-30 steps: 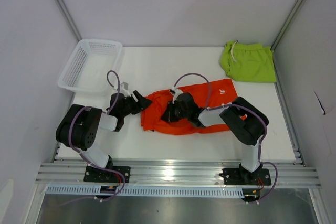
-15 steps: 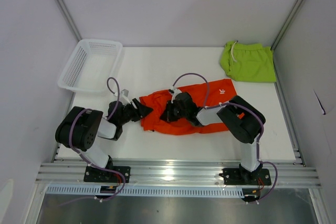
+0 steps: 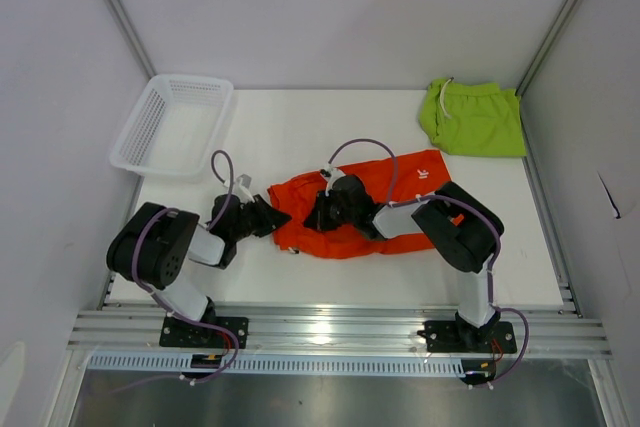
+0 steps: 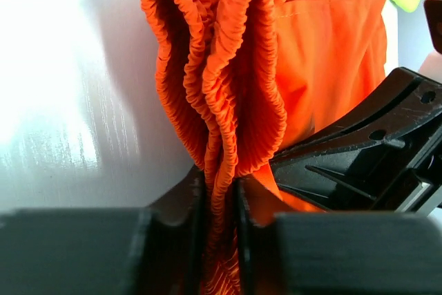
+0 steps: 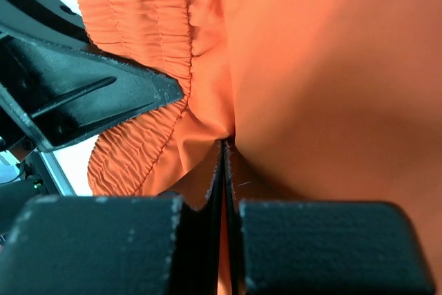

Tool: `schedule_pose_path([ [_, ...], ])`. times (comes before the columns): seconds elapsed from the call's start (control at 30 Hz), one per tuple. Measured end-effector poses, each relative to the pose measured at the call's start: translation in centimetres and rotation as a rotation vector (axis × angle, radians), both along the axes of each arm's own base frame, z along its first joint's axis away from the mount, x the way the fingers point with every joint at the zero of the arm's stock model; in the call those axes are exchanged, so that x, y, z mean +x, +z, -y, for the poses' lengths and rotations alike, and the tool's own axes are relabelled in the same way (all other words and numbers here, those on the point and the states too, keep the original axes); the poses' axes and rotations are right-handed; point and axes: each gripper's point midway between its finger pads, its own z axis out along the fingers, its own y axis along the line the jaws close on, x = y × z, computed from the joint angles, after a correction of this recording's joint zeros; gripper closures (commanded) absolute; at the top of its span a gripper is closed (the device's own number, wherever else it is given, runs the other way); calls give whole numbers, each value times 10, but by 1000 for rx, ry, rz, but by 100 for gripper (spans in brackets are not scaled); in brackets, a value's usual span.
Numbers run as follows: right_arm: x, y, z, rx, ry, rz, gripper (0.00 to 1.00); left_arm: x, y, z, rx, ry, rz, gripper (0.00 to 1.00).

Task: Fold and stack the shorts
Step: Fold the shorts

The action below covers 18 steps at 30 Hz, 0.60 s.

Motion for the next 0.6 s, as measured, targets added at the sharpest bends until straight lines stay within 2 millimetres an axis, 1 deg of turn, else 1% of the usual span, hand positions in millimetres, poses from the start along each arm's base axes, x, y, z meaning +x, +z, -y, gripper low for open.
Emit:
schedule_pose_path([
  [0.03, 0, 0, 0, 0, 0, 0, 100, 0, 0, 0, 1, 1, -6, 90],
  [0.07, 0, 0, 0, 0, -1, 0, 100, 0, 1, 0, 2, 0, -11, 100],
  [0.27, 6, 0, 4, 18, -38, -4, 100, 1, 8, -2, 51, 7, -73, 100],
  [0.33, 8, -1, 13, 63, -66, -20, 100, 1, 13, -5, 78, 17, -89, 100],
  [0.43, 17, -1, 30, 124, -128, -37, 100, -1, 19, -9, 112, 24, -121, 100],
  [0.5, 22, -2, 43, 151, -172, -35, 100, -1, 20, -12, 134, 28, -149, 100],
  [0.6, 25, -2, 61, 186, -229, -29, 100, -2, 17, -19, 163, 38, -201, 100],
])
